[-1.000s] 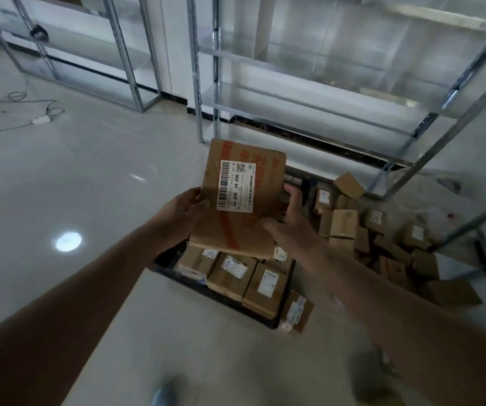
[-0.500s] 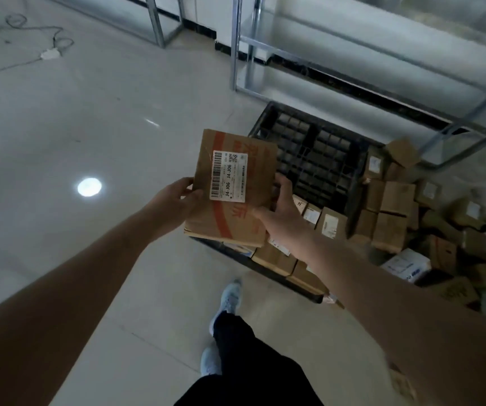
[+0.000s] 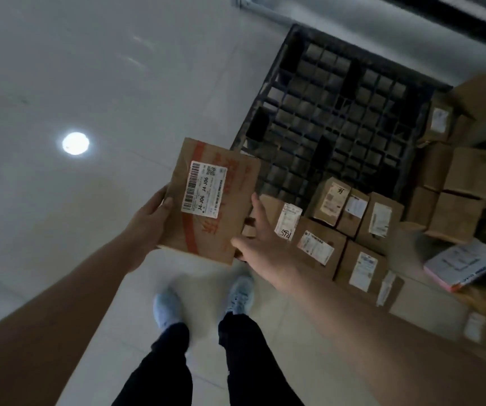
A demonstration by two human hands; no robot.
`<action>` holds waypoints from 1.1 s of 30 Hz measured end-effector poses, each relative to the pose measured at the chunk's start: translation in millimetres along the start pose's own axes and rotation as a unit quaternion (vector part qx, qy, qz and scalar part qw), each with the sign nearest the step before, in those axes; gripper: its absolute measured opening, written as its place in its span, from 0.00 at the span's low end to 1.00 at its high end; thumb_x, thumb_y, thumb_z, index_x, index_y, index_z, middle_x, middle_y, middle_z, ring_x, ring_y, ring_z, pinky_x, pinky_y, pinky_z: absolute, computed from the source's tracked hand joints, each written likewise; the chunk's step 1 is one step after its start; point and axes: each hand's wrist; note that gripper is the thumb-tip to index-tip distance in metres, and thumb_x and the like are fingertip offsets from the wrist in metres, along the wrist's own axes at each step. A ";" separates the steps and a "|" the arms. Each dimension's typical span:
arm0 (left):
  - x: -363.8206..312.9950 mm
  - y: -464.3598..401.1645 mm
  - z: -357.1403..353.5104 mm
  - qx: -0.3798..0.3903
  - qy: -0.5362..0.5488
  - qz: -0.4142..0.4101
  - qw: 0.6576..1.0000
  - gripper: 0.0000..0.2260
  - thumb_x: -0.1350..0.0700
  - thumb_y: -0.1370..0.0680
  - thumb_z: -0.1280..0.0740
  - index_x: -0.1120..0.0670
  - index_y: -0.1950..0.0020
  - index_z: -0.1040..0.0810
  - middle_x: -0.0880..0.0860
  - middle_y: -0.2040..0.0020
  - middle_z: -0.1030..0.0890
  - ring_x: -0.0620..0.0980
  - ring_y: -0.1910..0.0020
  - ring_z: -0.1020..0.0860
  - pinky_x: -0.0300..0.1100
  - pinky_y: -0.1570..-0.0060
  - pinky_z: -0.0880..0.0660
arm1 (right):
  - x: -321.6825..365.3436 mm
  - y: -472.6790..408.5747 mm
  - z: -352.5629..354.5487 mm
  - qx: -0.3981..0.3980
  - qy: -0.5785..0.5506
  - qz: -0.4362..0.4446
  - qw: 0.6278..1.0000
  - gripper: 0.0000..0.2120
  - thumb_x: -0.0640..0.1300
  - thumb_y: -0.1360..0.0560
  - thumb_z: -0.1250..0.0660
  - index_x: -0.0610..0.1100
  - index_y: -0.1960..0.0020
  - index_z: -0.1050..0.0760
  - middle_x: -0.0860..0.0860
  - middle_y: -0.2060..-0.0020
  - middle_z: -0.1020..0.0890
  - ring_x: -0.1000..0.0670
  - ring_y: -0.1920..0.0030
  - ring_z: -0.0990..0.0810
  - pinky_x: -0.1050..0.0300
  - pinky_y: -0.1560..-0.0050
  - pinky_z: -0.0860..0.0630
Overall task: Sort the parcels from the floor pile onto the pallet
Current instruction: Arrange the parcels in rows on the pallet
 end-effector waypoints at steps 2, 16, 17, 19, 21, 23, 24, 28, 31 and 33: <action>17.4 -48.9 0.0 -0.005 0.003 -0.001 1.000 0.18 0.47 0.13 0.41 0.38 0.23 0.32 0.48 0.34 0.19 0.52 0.42 0.18 0.52 0.45 0.20 | -19.2 -40.2 -2.9 0.013 0.000 -0.008 1.000 0.48 0.52 0.22 0.31 0.76 0.24 0.65 0.69 0.26 0.31 0.51 0.29 0.24 0.37 0.27 0.27; 124.4 -281.4 -35.4 0.124 -0.050 0.036 0.990 0.18 0.49 0.13 0.40 0.36 0.24 0.31 0.40 0.43 0.15 0.43 0.46 0.16 0.49 0.44 0.20 | -147.3 -226.5 -15.1 -0.107 -0.098 -0.115 0.983 0.42 0.46 0.17 0.32 0.75 0.21 0.56 0.54 0.28 0.25 0.51 0.31 0.22 0.39 0.28 0.25; 128.1 -289.6 -39.1 0.131 -0.051 0.041 0.989 0.18 0.49 0.13 0.40 0.36 0.24 0.30 0.41 0.43 0.15 0.45 0.45 0.16 0.50 0.42 0.20 | -152.7 -232.5 -16.4 -0.116 -0.101 -0.119 0.981 0.41 0.47 0.17 0.32 0.75 0.21 0.56 0.55 0.28 0.25 0.51 0.31 0.23 0.39 0.27 0.26; 133.4 -301.1 -44.4 0.140 -0.051 0.052 0.987 0.18 0.50 0.14 0.39 0.36 0.24 0.30 0.44 0.41 0.15 0.48 0.43 0.16 0.53 0.39 0.21 | -161.6 -241.5 -19.9 -0.137 -0.097 -0.119 0.979 0.40 0.48 0.17 0.33 0.72 0.20 0.56 0.56 0.28 0.26 0.52 0.31 0.23 0.40 0.28 0.26; 136.9 -307.6 -50.0 0.159 -0.049 0.061 0.984 0.19 0.52 0.13 0.39 0.38 0.23 0.31 0.47 0.39 0.16 0.49 0.41 0.17 0.54 0.37 0.22 | -167.9 -246.8 -24.6 -0.166 -0.079 -0.118 0.976 0.40 0.50 0.17 0.34 0.70 0.18 0.56 0.57 0.27 0.27 0.54 0.31 0.24 0.42 0.29 0.25; 138.4 -312.2 -56.7 0.178 -0.055 0.064 0.980 0.21 0.55 0.13 0.40 0.39 0.21 0.32 0.49 0.35 0.18 0.51 0.38 0.18 0.55 0.35 0.23 | -174.3 -250.5 -28.4 -0.193 -0.067 -0.121 0.971 0.40 0.50 0.18 0.34 0.66 0.17 0.56 0.57 0.25 0.28 0.54 0.30 0.25 0.44 0.27 0.27; 138.8 -313.9 -59.2 0.184 -0.063 0.063 0.979 0.22 0.56 0.13 0.40 0.40 0.21 0.33 0.50 0.33 0.19 0.52 0.36 0.19 0.56 0.33 0.24 | -176.8 -251.9 -30.1 -0.203 -0.063 -0.125 0.969 0.40 0.50 0.18 0.34 0.65 0.16 0.56 0.57 0.24 0.27 0.54 0.30 0.25 0.45 0.26 0.27; 141.8 -322.3 -63.9 0.184 -0.101 0.072 0.975 0.24 0.59 0.13 0.41 0.39 0.19 0.36 0.51 0.31 0.21 0.54 0.34 0.21 0.59 0.29 0.28 | -181.1 -259.9 -31.7 -0.210 -0.054 -0.132 0.967 0.37 0.51 0.18 0.34 0.62 0.15 0.50 0.56 0.25 0.27 0.53 0.30 0.24 0.46 0.27 0.26; 145.8 -325.1 -63.2 0.188 -0.124 0.076 0.971 0.26 0.61 0.14 0.42 0.39 0.19 0.38 0.50 0.29 0.22 0.53 0.33 0.23 0.57 0.28 0.29 | -180.9 -262.7 -34.2 -0.204 -0.040 -0.133 0.969 0.36 0.51 0.19 0.34 0.59 0.15 0.46 0.56 0.25 0.28 0.52 0.30 0.23 0.46 0.26 0.27; 149.2 -325.9 -61.8 0.188 -0.130 0.076 0.971 0.27 0.62 0.14 0.42 0.40 0.19 0.38 0.50 0.30 0.22 0.52 0.33 0.22 0.54 0.30 0.28 | -180.5 -262.2 -37.1 -0.208 -0.032 -0.136 0.968 0.37 0.50 0.20 0.34 0.59 0.16 0.47 0.56 0.25 0.29 0.52 0.30 0.23 0.47 0.26 0.27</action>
Point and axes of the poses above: each hand's wrist, its own y-axis away from the middle knuckle, its own z-axis out of the back of the hand, x = y × z
